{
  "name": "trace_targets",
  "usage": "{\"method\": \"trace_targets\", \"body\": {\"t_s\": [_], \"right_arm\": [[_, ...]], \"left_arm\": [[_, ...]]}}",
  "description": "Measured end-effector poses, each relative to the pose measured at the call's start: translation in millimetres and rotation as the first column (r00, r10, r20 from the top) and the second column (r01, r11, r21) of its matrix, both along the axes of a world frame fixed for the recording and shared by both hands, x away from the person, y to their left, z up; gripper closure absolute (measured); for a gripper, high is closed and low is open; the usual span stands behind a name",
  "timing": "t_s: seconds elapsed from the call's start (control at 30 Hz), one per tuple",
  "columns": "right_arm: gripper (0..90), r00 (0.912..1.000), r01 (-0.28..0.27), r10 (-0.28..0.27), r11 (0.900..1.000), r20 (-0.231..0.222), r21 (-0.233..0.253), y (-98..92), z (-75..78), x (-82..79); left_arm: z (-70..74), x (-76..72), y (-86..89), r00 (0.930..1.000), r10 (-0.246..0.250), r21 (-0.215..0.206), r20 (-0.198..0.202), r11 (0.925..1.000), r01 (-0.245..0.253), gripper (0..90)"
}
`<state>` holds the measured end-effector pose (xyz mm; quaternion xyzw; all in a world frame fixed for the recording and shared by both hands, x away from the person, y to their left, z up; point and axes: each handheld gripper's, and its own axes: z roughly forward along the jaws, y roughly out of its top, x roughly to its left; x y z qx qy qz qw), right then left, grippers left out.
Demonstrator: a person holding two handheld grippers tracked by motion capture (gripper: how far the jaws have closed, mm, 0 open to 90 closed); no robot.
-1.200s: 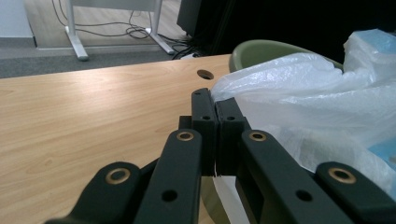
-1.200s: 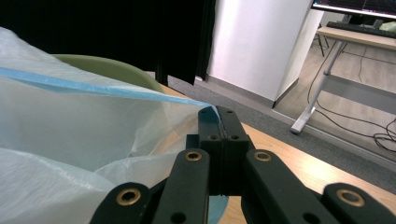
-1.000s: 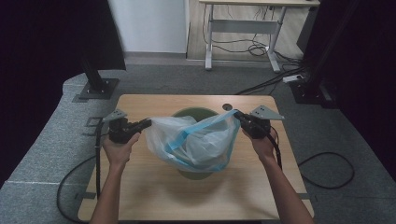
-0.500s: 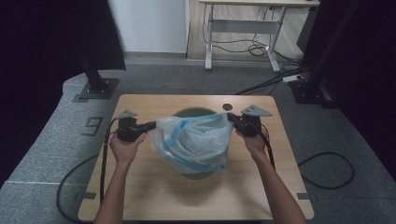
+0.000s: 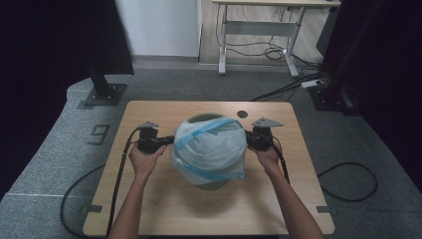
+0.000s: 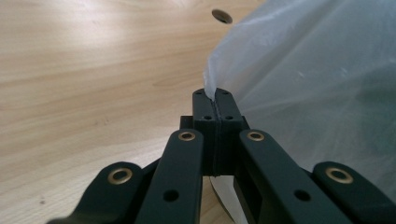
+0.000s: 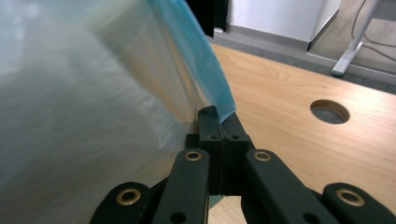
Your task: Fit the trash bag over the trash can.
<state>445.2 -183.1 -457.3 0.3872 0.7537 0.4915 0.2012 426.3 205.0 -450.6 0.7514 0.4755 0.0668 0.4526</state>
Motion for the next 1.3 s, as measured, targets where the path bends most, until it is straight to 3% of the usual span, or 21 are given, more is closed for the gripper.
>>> {"method": "trace_targets", "body": {"t_s": [0.3,0.47,0.57,0.8,0.93,1.03,1.07,1.13,1.23,1.3], "right_arm": [[88.7,0.9983,-0.034,0.033,0.999,-0.047,-0.01,7.3,-5.8,1.0],[88.7,0.997,-0.035,0.034,0.999,-0.07,-0.016,9.5,-10.1,3.2],[88.7,0.9956,-0.042,0.04,0.999,-0.085,-0.029,11.2,-12.8,3.5],[88.6,0.9865,-0.055,0.045,0.997,-0.157,-0.06,13.1,-20.5,3.7],[88.6,0.9849,-0.048,0.035,0.996,-0.169,-0.07,7.7,-25.6,2.4],[88.2,0.9874,-0.023,0.011,0.997,-0.158,-0.073,2.2,-26.9,-0.1],[83.0,0.9892,-0.007,-0.003,0.998,-0.147,-0.063,-0.6,-25.1,-1.3],[70.7,0.9927,0.049,-0.051,0.999,-0.109,-0.023,-7.8,-18.8,-5.0],[62.7,0.9939,0.106,-0.105,0.994,-0.035,0.033,-21.7,-6.3,-15.8],[60.0,0.9935,0.113,-0.112,0.992,-0.018,0.061,-31.0,-0.2,-26.3]], "left_arm": [[-10.1,6.3,-7.6,0.9991,-0.01,-0.001,-0.042,0.9999,0.01,89.9],[-18.2,11.5,-9.3,0.9965,-0.012,0.021,-0.083,0.9997,0.014,89.9],[-22.0,10.8,-12.9,0.996,-0.019,0.042,-0.087,0.9989,0.022,90.0],[-36.0,6.4,-7.1,0.989,-0.03,0.024,-0.145,0.9991,0.034,89.9],[-40.6,1.9,-3.7,0.9868,-0.033,0.033,-0.158,0.9987,0.038,89.8],[-41.6,-0.7,-2.5,0.9872,-0.037,0.036,-0.155,0.9984,0.043,89.6],[-41.4,-1.3,-2.4,0.9877,-0.039,0.042,-0.151,0.9981,0.046,89.2],[-40.1,-2.3,-1.5,0.9879,-0.039,0.046,-0.15,0.9979,0.046,88.2],[-38.4,-4.0,1.6,0.9888,-0.038,0.038,-0.144,0.9983,0.044,87.6],[-37.7,-5.6,3.0,0.9894,-0.036,0.035,-0.141,0.9985,0.042,87.5]]}}
